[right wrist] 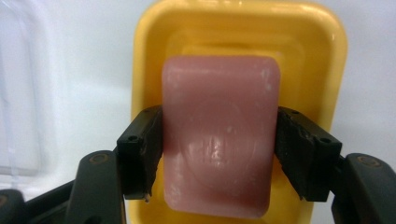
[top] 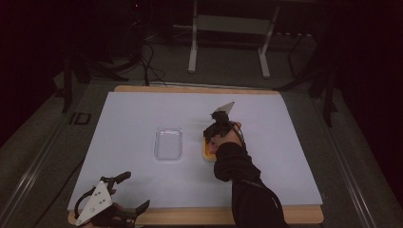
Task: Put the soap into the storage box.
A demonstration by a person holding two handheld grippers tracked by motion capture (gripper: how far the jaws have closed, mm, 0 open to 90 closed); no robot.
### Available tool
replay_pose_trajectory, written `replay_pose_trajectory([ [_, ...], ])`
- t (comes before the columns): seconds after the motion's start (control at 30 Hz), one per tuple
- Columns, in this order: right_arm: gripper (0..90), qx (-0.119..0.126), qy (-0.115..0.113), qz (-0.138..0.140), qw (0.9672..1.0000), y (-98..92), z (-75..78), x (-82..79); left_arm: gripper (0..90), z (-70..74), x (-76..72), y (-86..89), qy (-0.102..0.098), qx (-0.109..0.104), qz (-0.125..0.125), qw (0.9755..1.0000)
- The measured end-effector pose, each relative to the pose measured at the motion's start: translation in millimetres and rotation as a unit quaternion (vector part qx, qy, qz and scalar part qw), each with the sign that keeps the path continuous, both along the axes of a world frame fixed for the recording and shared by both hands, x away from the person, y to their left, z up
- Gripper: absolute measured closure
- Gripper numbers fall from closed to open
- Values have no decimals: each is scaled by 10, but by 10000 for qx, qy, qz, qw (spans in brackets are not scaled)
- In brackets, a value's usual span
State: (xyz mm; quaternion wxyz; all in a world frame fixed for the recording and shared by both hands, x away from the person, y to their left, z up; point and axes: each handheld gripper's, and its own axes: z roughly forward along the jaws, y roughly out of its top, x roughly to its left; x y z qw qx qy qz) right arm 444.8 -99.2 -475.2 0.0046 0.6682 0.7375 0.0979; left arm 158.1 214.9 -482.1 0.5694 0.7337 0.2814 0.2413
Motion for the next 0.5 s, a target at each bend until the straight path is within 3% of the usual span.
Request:
replay_pose_trajectory([
  [0.27, 351, -7, -52, 95, 9999, -24, 155, 15, 2, -1, 3, -1, 5, -3, -4, 10000],
  [0.5, 355, -164, -61, 794, 9967, 115, 282, -41, 2, -3, 5, -3, 14, 0, -4, 10000],
])
